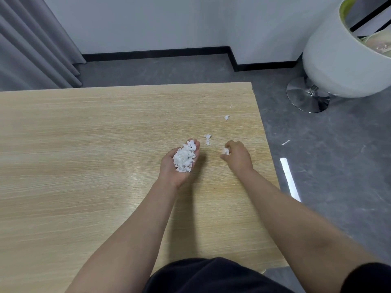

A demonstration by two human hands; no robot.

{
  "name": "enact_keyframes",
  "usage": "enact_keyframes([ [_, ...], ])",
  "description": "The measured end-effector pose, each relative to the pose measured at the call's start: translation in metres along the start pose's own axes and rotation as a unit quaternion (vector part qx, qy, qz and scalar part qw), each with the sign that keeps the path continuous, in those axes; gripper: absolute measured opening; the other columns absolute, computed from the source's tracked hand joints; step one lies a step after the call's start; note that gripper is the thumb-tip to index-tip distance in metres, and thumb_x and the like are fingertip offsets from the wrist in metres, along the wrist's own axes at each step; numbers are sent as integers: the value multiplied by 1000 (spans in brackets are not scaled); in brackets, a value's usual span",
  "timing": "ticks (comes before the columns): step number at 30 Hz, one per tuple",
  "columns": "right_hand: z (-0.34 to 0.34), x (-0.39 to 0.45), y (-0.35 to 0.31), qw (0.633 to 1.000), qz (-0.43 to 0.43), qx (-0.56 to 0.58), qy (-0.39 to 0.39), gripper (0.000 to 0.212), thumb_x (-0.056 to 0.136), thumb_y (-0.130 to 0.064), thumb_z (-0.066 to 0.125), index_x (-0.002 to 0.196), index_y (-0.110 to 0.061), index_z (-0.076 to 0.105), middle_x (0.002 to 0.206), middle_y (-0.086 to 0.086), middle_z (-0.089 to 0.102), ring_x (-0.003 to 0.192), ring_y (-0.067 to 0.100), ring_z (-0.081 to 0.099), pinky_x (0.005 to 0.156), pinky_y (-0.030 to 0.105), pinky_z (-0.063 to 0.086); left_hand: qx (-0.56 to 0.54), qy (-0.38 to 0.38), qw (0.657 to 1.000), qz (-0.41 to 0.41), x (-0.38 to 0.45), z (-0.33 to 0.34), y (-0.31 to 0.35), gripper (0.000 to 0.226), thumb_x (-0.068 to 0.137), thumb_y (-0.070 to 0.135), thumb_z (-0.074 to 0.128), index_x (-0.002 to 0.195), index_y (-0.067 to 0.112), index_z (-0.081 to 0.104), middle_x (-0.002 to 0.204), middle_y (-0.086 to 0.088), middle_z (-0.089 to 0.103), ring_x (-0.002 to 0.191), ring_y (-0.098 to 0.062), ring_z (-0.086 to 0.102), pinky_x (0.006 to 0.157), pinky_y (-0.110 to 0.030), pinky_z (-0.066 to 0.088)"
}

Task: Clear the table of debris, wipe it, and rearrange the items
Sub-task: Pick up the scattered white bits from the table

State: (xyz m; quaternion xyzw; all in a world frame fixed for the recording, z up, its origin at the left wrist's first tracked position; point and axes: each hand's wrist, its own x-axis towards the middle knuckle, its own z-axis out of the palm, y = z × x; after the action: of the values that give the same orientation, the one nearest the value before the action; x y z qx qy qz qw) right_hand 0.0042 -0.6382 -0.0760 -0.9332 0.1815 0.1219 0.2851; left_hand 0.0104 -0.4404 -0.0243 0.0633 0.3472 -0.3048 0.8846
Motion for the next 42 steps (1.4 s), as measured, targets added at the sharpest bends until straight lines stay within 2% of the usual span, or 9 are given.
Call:
enact_keyframes([
  [8, -3, -4, 4, 999, -42, -17, 2, 12, 92, -11, 55, 92, -6, 66, 95, 10, 63, 82, 21, 60, 72, 33, 51, 33, 16, 999, 20, 3, -4, 0, 45, 96, 11, 31, 89, -14, 69, 101, -23, 68, 106, -30, 59, 92, -39, 50],
  [16, -35, -42, -68, 972, -160, 173, 6, 8, 85, -10, 65, 91, -12, 70, 91, -2, 64, 80, 7, 59, 73, 8, 45, 36, 32, 998, 31, 3, -4, -4, 41, 96, 12, 32, 93, -11, 66, 95, -22, 69, 87, -31, 68, 79, -37, 56],
  [20, -36, -69, -99, 948, -260, 174, -52, 13, 84, -5, 63, 93, -12, 70, 91, -7, 61, 86, 7, 58, 82, 18, 47, 30, 39, 999, 24, -1, -2, -5, 23, 83, 6, 44, 82, -7, 64, 78, -16, 68, 66, -25, 69, 57, -29, 58],
  [25, -22, -81, -109, 920, -377, 4, -103, 17, 90, -14, 56, 101, -12, 69, 106, 2, 64, 103, 20, 55, 85, 37, 43, 64, 43, 996, 33, -7, 1, -10, 30, 74, -4, 45, 100, -3, 61, 100, -13, 64, 92, -25, 66, 78, -33, 56],
  [28, -18, -78, -105, 897, -436, -31, -64, 19, 86, -20, 58, 97, -13, 72, 101, 3, 68, 98, 25, 55, 90, 39, 38, 88, 39, 995, 30, -13, 1, -12, 24, 81, -4, 43, 96, -5, 61, 91, -12, 66, 74, -23, 70, 58, -29, 57],
  [33, -32, -66, -96, 909, -415, 19, -40, 21, 88, -22, 59, 104, -19, 71, 101, -3, 66, 96, 16, 53, 87, 27, 35, 170, 64, 977, 116, -13, 8, -21, 34, 96, -12, 28, 78, 7, 49, 42, 8, 60, 45, 3, 59, 51, -12, 46],
  [36, -40, -56, -89, 925, -373, 62, -28, 19, 89, -21, 60, 104, -16, 70, 102, -3, 66, 98, 16, 53, 88, 28, 39, 137, 54, 985, 95, -11, 7, -14, 31, 96, -1, 28, 83, -1, 55, 60, -7, 66, 54, -13, 65, 53, -18, 52],
  [38, -44, -47, -83, 944, -314, 99, -8, 18, 91, -20, 59, 104, -15, 70, 103, -3, 66, 100, 15, 54, 91, 28, 40, 38, 35, 998, 41, -3, 7, -7, 35, 94, 5, 30, 86, -8, 61, 80, -18, 66, 72, -25, 65, 71, -29, 55],
  [42, -45, -17, -64, 980, -153, 116, 56, 21, 91, -16, 58, 109, -13, 67, 107, 3, 64, 88, 9, 53, 83, 23, 42, 82, 47, 994, 64, 3, 6, -1, 40, 92, 9, 31, 98, -12, 63, 101, -25, 66, 89, -33, 67, 86, -37, 51],
])
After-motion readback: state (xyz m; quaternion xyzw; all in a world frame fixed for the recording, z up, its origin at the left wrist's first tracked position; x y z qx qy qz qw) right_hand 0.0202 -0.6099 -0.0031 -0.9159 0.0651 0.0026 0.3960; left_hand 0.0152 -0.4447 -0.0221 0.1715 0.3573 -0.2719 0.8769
